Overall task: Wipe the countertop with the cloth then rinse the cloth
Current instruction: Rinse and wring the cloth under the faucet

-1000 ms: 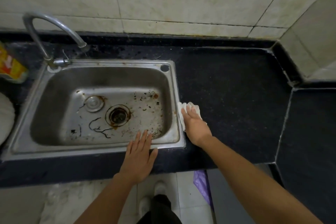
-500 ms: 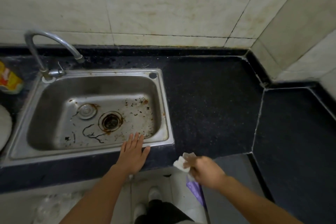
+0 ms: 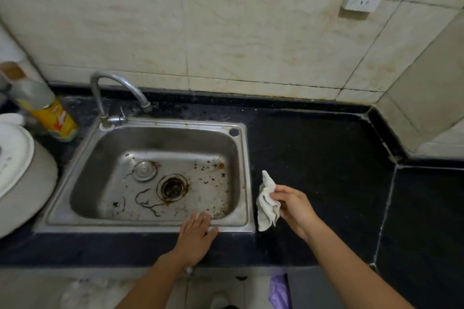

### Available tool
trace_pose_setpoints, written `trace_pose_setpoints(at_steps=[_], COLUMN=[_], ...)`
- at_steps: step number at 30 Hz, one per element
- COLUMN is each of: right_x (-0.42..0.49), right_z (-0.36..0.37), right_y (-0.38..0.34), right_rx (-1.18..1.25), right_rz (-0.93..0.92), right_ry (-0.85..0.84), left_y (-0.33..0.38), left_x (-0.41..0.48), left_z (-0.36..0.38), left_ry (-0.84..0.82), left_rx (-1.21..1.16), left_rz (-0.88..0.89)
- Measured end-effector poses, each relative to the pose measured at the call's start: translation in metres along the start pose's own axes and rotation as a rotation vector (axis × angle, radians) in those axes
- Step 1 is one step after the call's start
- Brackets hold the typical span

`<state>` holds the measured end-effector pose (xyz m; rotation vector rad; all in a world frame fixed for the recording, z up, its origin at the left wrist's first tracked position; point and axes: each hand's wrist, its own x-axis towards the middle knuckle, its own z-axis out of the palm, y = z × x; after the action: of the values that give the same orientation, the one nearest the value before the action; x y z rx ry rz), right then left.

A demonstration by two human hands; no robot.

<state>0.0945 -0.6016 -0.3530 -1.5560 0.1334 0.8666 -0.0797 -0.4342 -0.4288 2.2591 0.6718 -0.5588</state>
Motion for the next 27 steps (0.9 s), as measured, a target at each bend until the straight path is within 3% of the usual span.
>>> trace_pose_setpoints(at_steps=[5, 8, 12, 18, 24, 27], right_x=[0.023, 0.034, 0.054, 0.095, 0.133, 0.152], right_z=[0.056, 0.1, 0.167, 0.26, 0.307, 0.319], right_y=[-0.007, -0.014, -0.019, -0.02, -0.021, -0.02], right_rx=[0.064, 0.005, -0.047, 0.001, 0.104, 0.192], right_rz=[0.065, 0.059, 0.036, 0.084, 0.215, 0.25], right_ry=[-0.103, -0.161, -0.144, -0.126, -0.121, -0.125], left_y=[0.0, -0.017, -0.041, -0.094, -0.165, -0.17], left_x=[-0.011, -0.001, 0.008, 0.041, 0.101, 0.136], left_z=[-0.039, -0.071, -0.11, -0.172, -0.251, -0.286], left_ry=[0.097, 0.215, 0.236, 0.257, 0.461, 0.492], left_rx=[-0.85, -1.139, -1.438, -1.397, -0.817, -0.904], left_rz=[-0.218, -0.36, -0.385, -0.441, -0.362, -0.32])
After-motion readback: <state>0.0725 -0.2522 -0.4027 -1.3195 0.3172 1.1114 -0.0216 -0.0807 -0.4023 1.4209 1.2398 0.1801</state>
